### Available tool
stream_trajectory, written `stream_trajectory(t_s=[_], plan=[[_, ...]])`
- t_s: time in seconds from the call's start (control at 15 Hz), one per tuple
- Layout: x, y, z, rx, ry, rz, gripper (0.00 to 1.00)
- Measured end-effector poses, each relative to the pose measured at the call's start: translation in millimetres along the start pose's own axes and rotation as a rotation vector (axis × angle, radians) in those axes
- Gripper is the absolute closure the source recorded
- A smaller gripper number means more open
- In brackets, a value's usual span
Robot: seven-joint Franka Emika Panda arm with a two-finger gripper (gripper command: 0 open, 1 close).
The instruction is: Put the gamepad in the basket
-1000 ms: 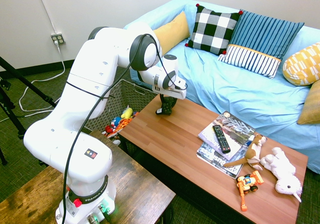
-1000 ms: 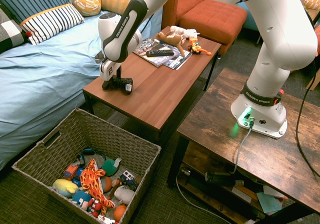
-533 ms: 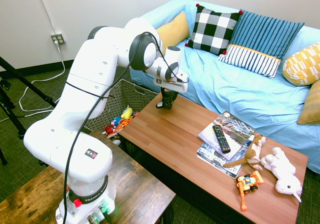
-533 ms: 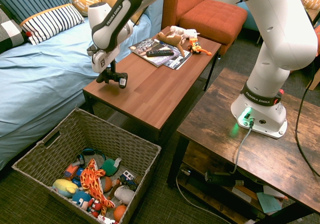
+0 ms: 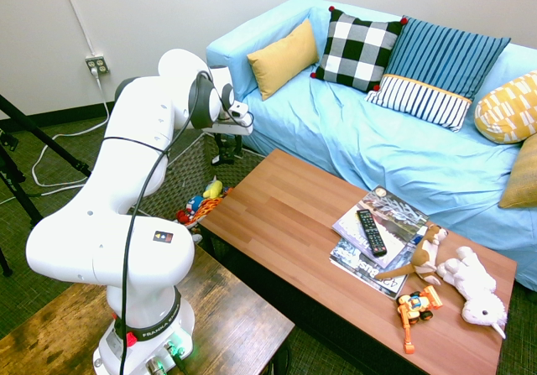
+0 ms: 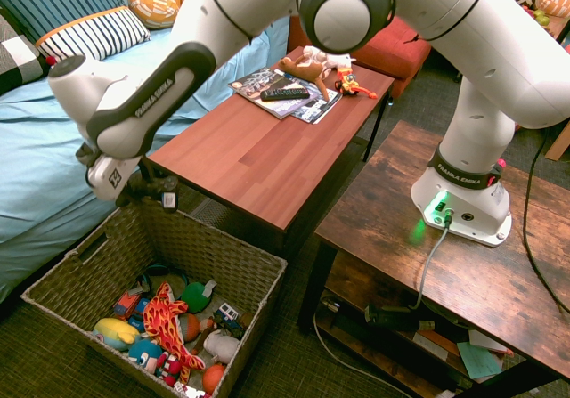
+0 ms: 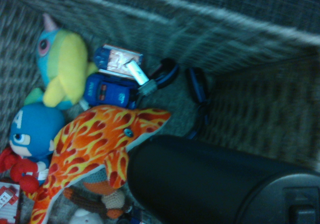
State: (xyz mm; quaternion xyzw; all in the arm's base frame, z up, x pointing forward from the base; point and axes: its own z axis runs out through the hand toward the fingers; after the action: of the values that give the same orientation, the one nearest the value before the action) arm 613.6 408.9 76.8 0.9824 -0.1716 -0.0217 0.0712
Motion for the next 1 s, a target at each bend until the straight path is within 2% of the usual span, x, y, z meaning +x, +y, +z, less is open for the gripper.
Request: stream_trajectory(t_s=[0.2, 0.4, 0.67, 0.87, 0.93, 1.0], plan=[[-9.1, -21.2, 22.1, -0.001, -0.071, -0.035, 1.00], [-5.5, -35.9, 27.5, -0.005, -0.086, -0.042, 1.00], [-10.2, -43.9, 75.1, 0.103, -0.088, -0.027, 1.00], [-23.7, -42.3, 107.4, 0.143, -0.106, -0.012, 1.00], [-28.6, -41.8, 115.1, 0.150, -0.117, -0.013, 0.00], [-32.5, -41.6, 120.6, 0.157, -0.123, -0.017, 0.00]])
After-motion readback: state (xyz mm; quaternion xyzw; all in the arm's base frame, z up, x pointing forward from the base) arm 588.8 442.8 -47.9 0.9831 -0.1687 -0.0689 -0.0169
